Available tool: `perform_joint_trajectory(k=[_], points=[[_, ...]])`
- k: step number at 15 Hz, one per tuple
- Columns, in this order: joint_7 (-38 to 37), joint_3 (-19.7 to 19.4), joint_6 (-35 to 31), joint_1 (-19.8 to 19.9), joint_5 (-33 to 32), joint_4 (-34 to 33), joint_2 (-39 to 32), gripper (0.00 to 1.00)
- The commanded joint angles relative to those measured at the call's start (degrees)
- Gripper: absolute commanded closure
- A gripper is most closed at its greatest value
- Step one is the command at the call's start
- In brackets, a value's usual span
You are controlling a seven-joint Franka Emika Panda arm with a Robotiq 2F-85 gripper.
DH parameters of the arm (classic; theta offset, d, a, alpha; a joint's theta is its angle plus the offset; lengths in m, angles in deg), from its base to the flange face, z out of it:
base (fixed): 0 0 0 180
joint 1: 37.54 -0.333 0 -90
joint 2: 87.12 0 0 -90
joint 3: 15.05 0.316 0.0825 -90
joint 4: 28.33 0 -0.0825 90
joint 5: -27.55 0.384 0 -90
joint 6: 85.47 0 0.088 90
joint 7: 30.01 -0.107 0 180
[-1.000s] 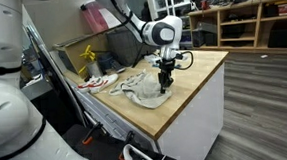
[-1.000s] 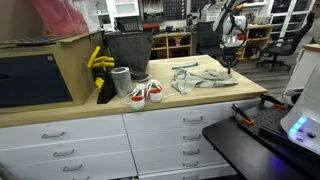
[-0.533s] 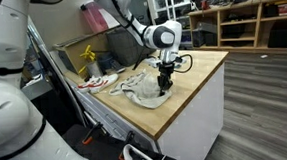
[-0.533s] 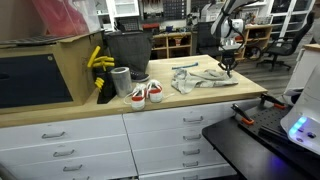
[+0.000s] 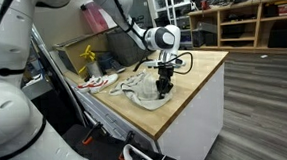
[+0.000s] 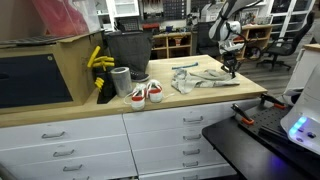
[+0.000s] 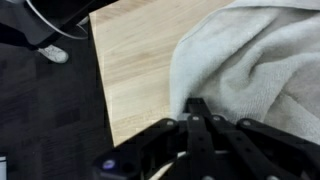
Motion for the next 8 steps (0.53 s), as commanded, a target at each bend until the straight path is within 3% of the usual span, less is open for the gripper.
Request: perform_joint_trajectory(k=[1,8], points=[[-0.5,-0.8,0.6,-2.8,-6.0,1.7,0.2,1.00],[-0.8,-0.5,-4.4,-4.7,-12.2,6.8,1.1,1.00]])
